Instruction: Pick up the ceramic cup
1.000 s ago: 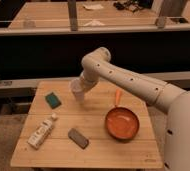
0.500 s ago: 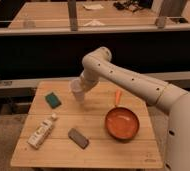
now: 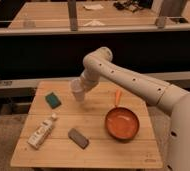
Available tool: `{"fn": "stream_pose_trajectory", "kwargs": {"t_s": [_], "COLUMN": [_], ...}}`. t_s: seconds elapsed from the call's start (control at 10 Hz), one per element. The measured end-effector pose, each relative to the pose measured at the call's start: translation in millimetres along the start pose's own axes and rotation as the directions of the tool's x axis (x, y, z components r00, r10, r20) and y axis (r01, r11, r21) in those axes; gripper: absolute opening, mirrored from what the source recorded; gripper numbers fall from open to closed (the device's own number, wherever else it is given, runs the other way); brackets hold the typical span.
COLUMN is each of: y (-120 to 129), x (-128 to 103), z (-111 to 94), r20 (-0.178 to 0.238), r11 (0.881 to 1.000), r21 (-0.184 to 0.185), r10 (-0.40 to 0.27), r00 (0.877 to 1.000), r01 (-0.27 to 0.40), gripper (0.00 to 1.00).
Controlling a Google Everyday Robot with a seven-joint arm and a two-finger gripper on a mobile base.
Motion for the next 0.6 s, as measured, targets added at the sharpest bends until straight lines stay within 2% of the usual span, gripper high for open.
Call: {"fn": "stream_pose_trajectory", "kwargs": {"t_s": [0.6], "y": [1.2], "x": [-0.5], "z": [-3.0], "r20": [0.002], "r11": [1.000], "r21": [0.004], "r10": [-0.012], "r00": [1.000], "r01": [0.012], "gripper": [0.04]}}
